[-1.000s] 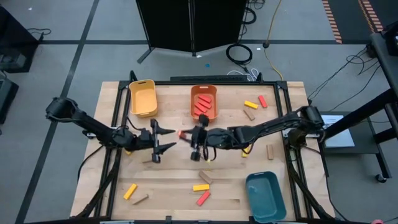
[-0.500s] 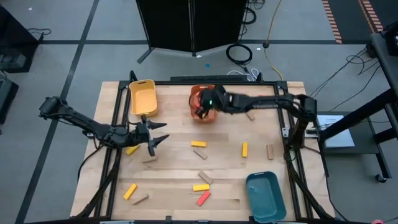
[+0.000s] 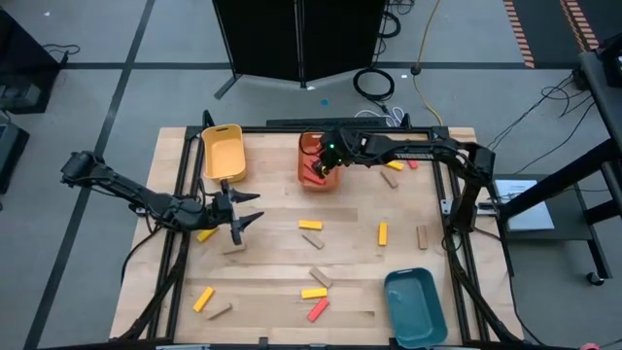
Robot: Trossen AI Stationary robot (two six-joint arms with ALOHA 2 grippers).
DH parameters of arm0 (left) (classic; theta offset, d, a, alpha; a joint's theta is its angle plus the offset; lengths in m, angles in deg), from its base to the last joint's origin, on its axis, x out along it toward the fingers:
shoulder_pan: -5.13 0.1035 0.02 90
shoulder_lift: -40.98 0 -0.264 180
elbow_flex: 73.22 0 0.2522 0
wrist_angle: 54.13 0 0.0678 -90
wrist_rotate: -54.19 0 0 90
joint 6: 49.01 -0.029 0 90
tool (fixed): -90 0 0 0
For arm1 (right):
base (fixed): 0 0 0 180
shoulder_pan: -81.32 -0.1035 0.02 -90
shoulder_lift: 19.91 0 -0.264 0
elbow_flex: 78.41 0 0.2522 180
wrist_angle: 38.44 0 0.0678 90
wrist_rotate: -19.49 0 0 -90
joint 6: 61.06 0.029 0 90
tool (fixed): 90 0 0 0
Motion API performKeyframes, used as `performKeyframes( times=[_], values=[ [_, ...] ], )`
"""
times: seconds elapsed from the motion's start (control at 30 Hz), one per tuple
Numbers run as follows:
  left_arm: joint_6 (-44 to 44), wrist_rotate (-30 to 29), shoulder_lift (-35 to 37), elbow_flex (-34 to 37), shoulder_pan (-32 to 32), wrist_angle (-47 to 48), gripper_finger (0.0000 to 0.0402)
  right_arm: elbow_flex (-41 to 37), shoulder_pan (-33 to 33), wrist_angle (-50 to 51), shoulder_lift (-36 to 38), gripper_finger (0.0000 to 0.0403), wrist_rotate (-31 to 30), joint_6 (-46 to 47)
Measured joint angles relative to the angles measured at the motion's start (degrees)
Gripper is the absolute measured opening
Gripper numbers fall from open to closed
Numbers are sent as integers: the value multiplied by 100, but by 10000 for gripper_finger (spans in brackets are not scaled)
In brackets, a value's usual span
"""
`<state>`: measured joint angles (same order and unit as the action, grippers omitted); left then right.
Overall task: Sort blocks
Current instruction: Put the orange block into the orange bin
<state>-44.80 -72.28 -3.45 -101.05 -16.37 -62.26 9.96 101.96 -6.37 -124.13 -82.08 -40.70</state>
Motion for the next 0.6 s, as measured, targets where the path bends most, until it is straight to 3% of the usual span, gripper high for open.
performKeyframes(
  times=[0.17, 0.33, 0.43, 0.6],
  values=[
    [2, 0, 0, -1, 0, -4, 244, 0, -25, 8, 0, 171, 0, 0],
    [2, 4, 0, -1, 0, -1, 244, 2, -58, 27, 0, 190, 39, 0],
    [4, 55, 0, -1, 0, 18, 244, 0, -89, 25, 76, 190, 582, 0],
    [0, 307, 0, -1, 0, 43, 244, 2, -451, -23, 245, 184, 2192, -149]
  ],
)
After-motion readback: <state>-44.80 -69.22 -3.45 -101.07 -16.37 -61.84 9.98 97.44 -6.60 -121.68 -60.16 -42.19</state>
